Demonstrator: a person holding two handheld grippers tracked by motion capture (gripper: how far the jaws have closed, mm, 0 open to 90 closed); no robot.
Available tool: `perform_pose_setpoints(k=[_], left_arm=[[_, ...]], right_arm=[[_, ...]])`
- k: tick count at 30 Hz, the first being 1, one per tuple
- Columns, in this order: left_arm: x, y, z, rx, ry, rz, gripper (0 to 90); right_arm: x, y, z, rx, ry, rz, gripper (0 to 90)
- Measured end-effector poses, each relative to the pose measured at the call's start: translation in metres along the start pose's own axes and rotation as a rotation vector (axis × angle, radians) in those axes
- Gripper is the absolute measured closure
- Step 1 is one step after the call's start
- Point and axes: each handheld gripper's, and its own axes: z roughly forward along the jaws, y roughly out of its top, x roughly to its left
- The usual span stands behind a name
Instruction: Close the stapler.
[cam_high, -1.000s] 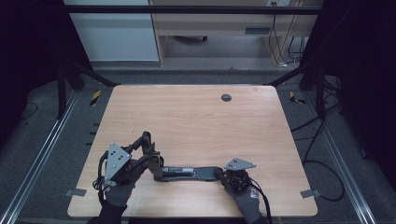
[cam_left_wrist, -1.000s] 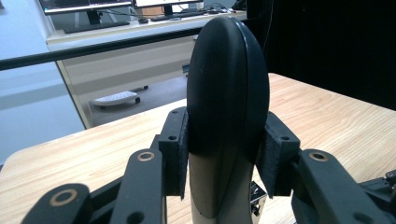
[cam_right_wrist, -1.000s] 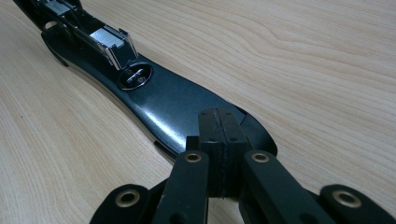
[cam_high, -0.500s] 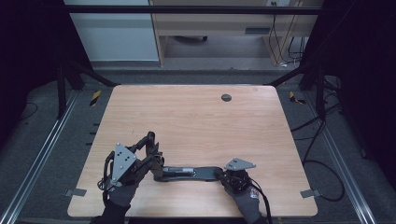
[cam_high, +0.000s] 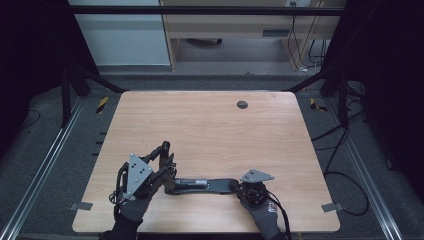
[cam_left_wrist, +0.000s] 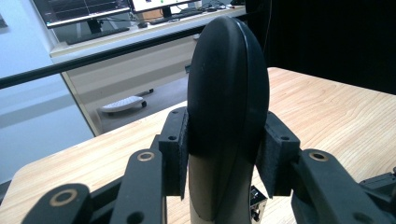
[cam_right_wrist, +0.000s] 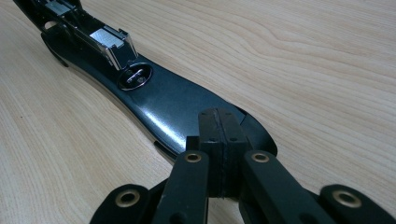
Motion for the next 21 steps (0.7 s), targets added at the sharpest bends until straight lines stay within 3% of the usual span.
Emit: perform_pose_setpoints(k=[13, 21], left_arm=[[-0.011, 0.002, 0.005, 0.004, 0.009, 0.059, 58.6], [-0.024, 0.004, 0.011, 0.013, 0.015, 0.124, 58.6]], right_arm=[[0.0, 0.0, 0.0, -0.001, 0.0, 0.002, 90.0], [0.0, 0.0, 0.0, -0.001, 0.0, 0.003, 90.0]])
